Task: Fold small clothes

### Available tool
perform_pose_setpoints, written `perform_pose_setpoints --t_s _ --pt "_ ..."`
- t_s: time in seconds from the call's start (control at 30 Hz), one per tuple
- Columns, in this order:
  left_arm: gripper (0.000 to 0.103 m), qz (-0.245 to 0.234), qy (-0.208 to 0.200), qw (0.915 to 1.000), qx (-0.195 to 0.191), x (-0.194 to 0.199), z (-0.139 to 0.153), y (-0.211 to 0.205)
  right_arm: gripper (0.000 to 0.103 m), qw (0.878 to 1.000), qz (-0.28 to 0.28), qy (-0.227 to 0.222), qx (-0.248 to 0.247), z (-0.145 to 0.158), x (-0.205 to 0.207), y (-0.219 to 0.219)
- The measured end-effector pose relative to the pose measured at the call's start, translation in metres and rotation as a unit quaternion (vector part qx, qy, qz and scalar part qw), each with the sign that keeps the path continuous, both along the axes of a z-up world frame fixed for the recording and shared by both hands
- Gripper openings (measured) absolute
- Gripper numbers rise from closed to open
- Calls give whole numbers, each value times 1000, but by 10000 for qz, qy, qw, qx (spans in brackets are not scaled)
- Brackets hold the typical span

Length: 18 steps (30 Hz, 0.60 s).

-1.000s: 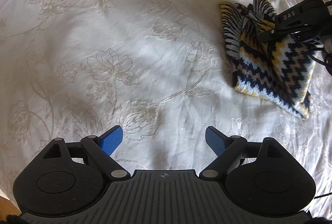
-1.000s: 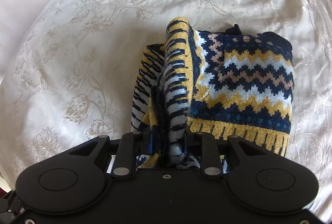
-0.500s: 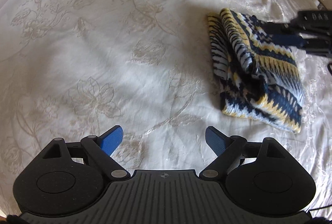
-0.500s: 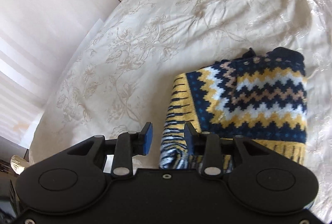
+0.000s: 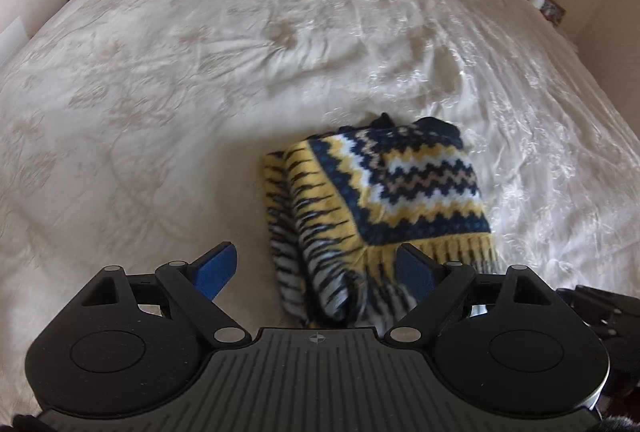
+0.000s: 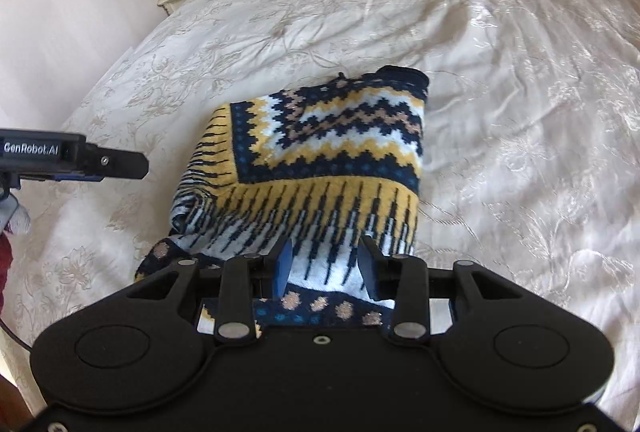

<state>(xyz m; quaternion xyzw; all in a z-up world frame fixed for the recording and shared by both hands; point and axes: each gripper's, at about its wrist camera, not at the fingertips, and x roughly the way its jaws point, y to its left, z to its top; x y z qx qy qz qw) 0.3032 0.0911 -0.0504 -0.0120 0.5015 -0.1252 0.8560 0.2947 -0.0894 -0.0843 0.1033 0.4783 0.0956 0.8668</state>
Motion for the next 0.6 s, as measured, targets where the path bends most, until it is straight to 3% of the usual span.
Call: perform_pose_setpoints --t_s 0.17,0.37,0.5,0.6 --pt "87 -428 -2 9988 230 15 -18 -37 48 9998 -98 -73 -127 -8 -6 2" --pt "87 -122 147 9976 670 34 -47 -29 48 9955 828 408 209 -43 7 55" --pt "87 93 498 9934 1025 50 -74 -8 51 9882 1455 446 148 -53 5 89" --pt "89 337 656 9962 469 56 -82 20 50 9882 1421 414 391 -44 4 80"
